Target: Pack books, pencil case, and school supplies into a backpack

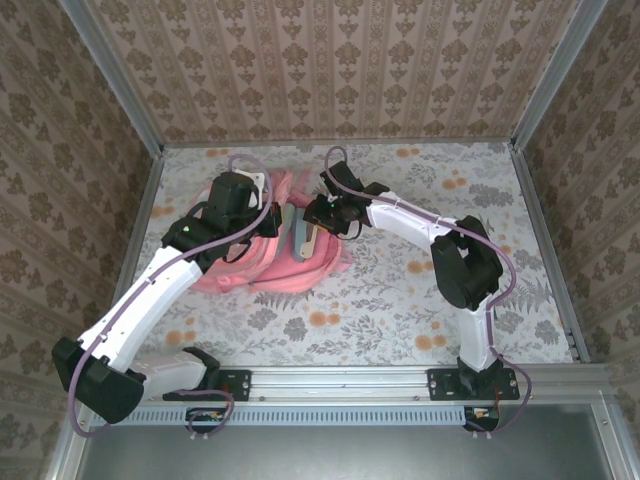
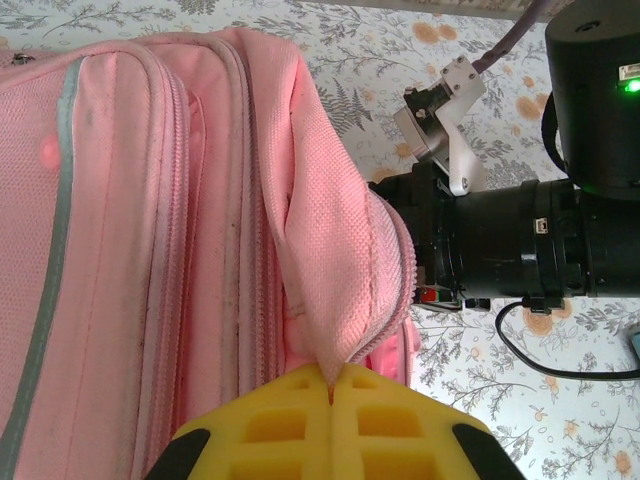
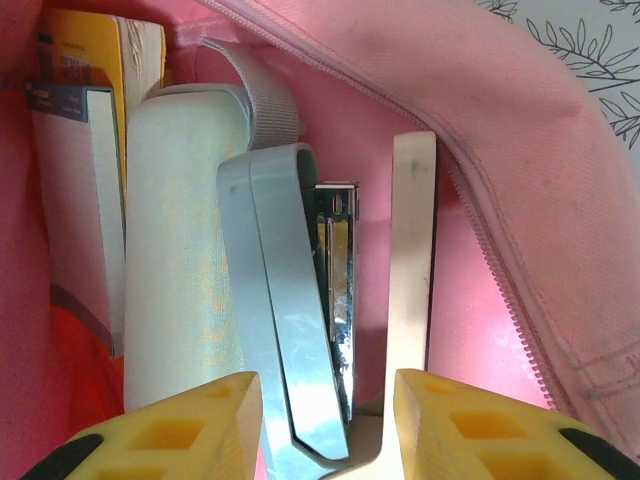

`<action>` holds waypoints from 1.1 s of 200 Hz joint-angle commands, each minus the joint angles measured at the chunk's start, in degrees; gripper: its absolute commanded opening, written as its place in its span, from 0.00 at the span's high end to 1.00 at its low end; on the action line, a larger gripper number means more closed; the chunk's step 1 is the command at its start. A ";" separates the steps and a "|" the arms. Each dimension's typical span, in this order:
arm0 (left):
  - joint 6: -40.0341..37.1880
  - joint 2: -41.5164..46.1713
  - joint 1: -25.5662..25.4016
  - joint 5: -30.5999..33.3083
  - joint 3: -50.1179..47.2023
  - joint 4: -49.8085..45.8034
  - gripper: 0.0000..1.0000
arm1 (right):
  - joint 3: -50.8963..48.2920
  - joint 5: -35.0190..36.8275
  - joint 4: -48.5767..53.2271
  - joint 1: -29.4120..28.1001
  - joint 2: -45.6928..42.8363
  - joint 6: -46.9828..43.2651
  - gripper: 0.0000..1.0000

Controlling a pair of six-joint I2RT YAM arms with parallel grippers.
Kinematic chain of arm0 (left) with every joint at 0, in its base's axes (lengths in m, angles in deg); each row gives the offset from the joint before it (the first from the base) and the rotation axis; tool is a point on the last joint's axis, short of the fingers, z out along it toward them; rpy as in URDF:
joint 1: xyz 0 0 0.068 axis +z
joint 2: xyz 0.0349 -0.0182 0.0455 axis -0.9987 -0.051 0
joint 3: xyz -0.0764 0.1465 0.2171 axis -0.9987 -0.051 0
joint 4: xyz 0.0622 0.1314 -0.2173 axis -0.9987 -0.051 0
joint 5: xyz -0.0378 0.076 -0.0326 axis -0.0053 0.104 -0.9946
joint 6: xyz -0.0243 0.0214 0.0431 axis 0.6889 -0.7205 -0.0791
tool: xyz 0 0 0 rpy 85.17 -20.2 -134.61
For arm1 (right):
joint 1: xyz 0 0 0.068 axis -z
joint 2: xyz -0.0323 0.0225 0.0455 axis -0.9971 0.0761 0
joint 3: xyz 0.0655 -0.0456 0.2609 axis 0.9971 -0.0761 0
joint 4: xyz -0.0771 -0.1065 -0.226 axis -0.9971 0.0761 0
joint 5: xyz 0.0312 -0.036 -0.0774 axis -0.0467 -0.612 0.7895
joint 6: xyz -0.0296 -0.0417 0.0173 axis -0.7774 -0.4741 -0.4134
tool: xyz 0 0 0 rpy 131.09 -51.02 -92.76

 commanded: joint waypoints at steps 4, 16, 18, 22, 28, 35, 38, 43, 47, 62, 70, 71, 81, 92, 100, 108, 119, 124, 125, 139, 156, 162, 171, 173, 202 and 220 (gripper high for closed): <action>0.55 2.06 -0.42 -0.56 0.44 4.23 1.00 | -0.02 -0.02 2.07 -0.65 1.57 -1.04 0.61; 0.61 2.22 -0.50 -0.66 0.50 4.21 1.00 | -0.15 0.62 2.46 -0.91 2.37 -1.04 0.61; 0.59 2.27 -0.50 -0.62 0.50 4.15 1.00 | -0.13 0.74 2.48 -0.92 2.47 -1.06 0.61; 0.71 2.31 -0.45 -0.61 0.48 4.10 1.00 | -0.25 0.90 2.42 -1.04 2.74 -0.98 0.61; 0.71 2.48 -0.49 -0.61 0.36 4.12 1.00 | -0.27 0.91 2.07 -1.01 3.15 -0.87 0.61; 0.74 2.62 -0.45 -0.62 0.31 4.16 1.00 | -0.22 0.80 1.60 -1.01 3.48 -0.74 0.62; 0.77 2.66 -0.49 -0.61 0.17 4.23 1.00 | -0.14 0.76 1.43 -1.07 3.67 -0.75 0.62; 0.77 2.67 -0.50 -0.68 0.13 4.17 1.00 | 0.16 0.83 1.29 -1.14 4.04 -0.82 0.63; 0.84 2.73 -0.50 -0.71 0.13 4.16 1.00 | 0.45 0.90 1.47 -1.19 4.46 -0.90 0.64; 1.04 2.80 -0.58 -0.79 0.15 4.12 1.00 | 1.76 0.86 2.53 -1.42 5.76 -1.36 0.67; 1.09 2.88 -0.58 -0.79 0.05 4.16 1.00 | 1.84 0.74 2.51 -1.70 6.10 -1.48 0.68; 1.06 2.91 -0.59 -0.79 0.06 4.16 1.00 | 1.84 0.76 2.47 -1.75 6.12 -1.48 0.69; 1.11 3.01 -0.59 -0.70 -0.01 4.16 1.00 | 1.87 0.68 2.39 -2.18 6.29 -1.63 0.75; 1.13 3.07 -0.67 -0.61 -0.11 4.16 1.00 | 1.85 0.53 2.34 -2.71 6.13 -1.66 0.84; 1.22 3.19 -0.67 -0.53 -0.15 4.21 1.00 | 1.84 0.45 2.31 -3.13 5.79 -1.66 0.86; 1.23 3.19 -0.67 -0.53 -0.29 4.25 1.00 | 1.72 0.51 2.18 -3.56 5.33 -1.65 0.90; 1.33 3.24 -0.67 -0.45 -0.46 4.26 1.00 | 1.46 0.60 2.26 -4.33 4.42 -1.66 0.94; 1.31 3.28 -0.66 -0.48 -0.49 4.25 1.00 | 1.34 0.55 2.25 -4.70 3.97 -1.65 0.95; 1.30 3.28 -0.62 -0.46 -0.52 4.25 1.00 | 1.33 0.57 2.25 -4.74 3.82 -1.65 0.95; 1.38 3.30 -0.67 -0.44 -0.55 4.21 1.00 | 0.53 0.81 2.14 -5.91 2.40 -1.40 0.95; 1.42 3.46 -0.67 -0.46 -0.75 4.34 1.00 | -0.59 1.29 1.94 -6.81 1.42 -0.65 0.90; 1.37 3.46 -0.67 -0.46 -0.76 4.30 1.00 | -0.93 1.23 1.67 -6.94 1.21 -0.28 0.85; 1.29 3.54 -0.67 -0.52 -0.80 4.33 1.00 | -1.13 1.53 1.65 -6.90 1.14 -0.27 0.76; 1.29 3.54 -0.67 -0.52 -0.81 4.27 1.00 | -1.12 1.67 1.75 -6.85 1.13 -0.25 0.74; 0.92 4.10 -0.76 -0.88 -1.34 3.28 1.00 | -0.64 3.93 3.89 -6.29 -0.76 -2.97 0.57; 0.63 5.07 -0.76 -0.90 -2.38 2.25 1.00 | -1.41 6.87 5.58 -5.46 -3.89 -5.55 0.53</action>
